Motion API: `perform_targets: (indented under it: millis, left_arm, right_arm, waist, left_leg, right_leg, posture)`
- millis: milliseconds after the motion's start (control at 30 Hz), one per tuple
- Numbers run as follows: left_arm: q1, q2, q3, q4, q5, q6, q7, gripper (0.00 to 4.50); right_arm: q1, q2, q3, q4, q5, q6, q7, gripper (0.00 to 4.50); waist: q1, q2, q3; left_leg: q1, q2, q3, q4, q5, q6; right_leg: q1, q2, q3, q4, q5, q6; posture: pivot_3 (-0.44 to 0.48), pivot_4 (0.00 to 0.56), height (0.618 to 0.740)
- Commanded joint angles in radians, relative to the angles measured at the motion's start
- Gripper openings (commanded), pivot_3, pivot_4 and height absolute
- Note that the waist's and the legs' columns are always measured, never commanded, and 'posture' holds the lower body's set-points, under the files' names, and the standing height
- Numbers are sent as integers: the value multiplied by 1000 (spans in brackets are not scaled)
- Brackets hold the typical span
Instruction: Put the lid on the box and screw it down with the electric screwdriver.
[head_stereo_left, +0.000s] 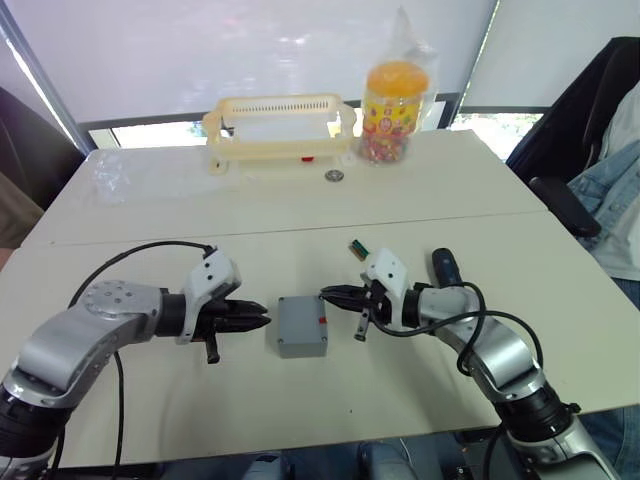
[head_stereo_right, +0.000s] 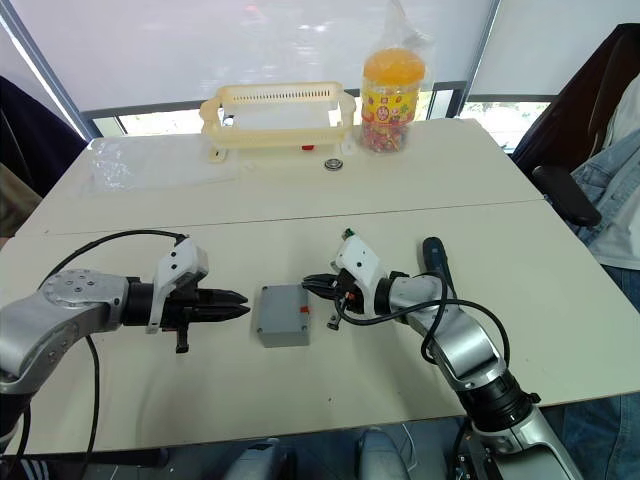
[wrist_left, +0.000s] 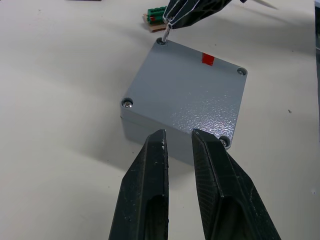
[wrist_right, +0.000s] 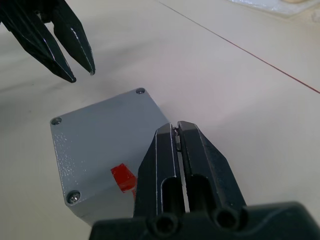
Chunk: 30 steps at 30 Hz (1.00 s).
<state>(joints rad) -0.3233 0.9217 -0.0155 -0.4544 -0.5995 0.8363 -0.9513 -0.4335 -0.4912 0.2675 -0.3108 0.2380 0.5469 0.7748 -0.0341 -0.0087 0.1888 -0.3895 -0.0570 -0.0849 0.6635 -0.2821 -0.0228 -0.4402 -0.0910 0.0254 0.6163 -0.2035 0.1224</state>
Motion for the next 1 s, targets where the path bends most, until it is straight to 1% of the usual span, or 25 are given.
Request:
perform_targets:
  millis: [33, 633, 667, 767, 833, 867, 900, 933, 1000]
  left_arm:
    - [-8, -1, 22, -29, -2, -15, 6, 757]
    - [-10, -18, 15, -34, -3, -12, 23, 757]
    - [-9, -18, 15, -34, -2, -13, 24, 757]
    - [-6, -20, 17, -36, -4, -11, 27, 757]
    - [-4, -21, 19, -38, -5, -11, 29, 757]
    - [-2, -20, 19, -39, -5, -12, 29, 757]
    - [0, -20, 20, -39, -6, -12, 30, 757]
    - [1, -18, 22, -40, -7, -13, 29, 757]
    - [1, -17, 24, -39, -8, -15, 26, 757]
  right_arm:
    - [-3, 2, -1, -3, -8, -32, 7, 27]
    - [-47, 32, 24, 71, -48, -72, 29, 27]
    - [-48, 32, 23, 72, -48, -71, 31, 281]
    - [-53, 33, 16, 69, -46, -66, 33, 1318]
    - [-56, 37, 4, 63, -41, -61, 24, 2280]
    - [-57, 38, -7, 53, -31, -53, 22, 2931]
    - [-57, 34, -20, 37, -19, -44, 24, 3313]
    - [-58, 31, -45, 12, 5, -25, 23, 3844]
    - [-62, 20, -97, -32, 54, 18, 23, 3844]
  waist:
    - [0, 0, 0]
    - [0, 0, 0]
    - [-1, 0, 0]
    - [0, 0, 0]
    - [-1, 0, 0]
    - [-1, 0, 0]
    - [0, 0, 0]
    - [0, 0, 0]
    - [1, 0, 0]
  left_leg:
    - [0, 0, 0, 0, 0, 0]
    - [0, 0, 0, 0, 0, 0]
    - [0, 0, 0, 0, 0, 0]
    - [0, 0, 0, 0, 0, 0]
    - [0, 0, 0, 0, 0, 0]
    - [0, 0, 0, 0, 0, 0]
    - [0, 0, 0, 0, 0, 0]
    - [0, 0, 0, 0, 0, 0]
    - [0, 0, 0, 0, 0, 0]
  right_leg:
    - [0, 0, 0, 0, 0, 0]
    - [0, 0, 0, 0, 0, 0]
    - [0, 0, 0, 0, 0, 0]
    - [0, 0, 0, 0, 0, 0]
    - [0, 0, 0, 0, 0, 0]
    - [0, 0, 0, 0, 0, 0]
    - [0, 0, 0, 0, 0, 0]
    - [0, 0, 0, 0, 0, 0]
    - [0, 0, 0, 0, 0, 0]
  posture:
    - [0, 150, 740]
    - [0, 150, 740]
    - [0, 150, 740]
    - [0, 150, 740]
    - [0, 150, 740]
    - [0, 150, 740]
    - [0, 150, 740]
    - [0, 150, 740]
    - [0, 150, 740]
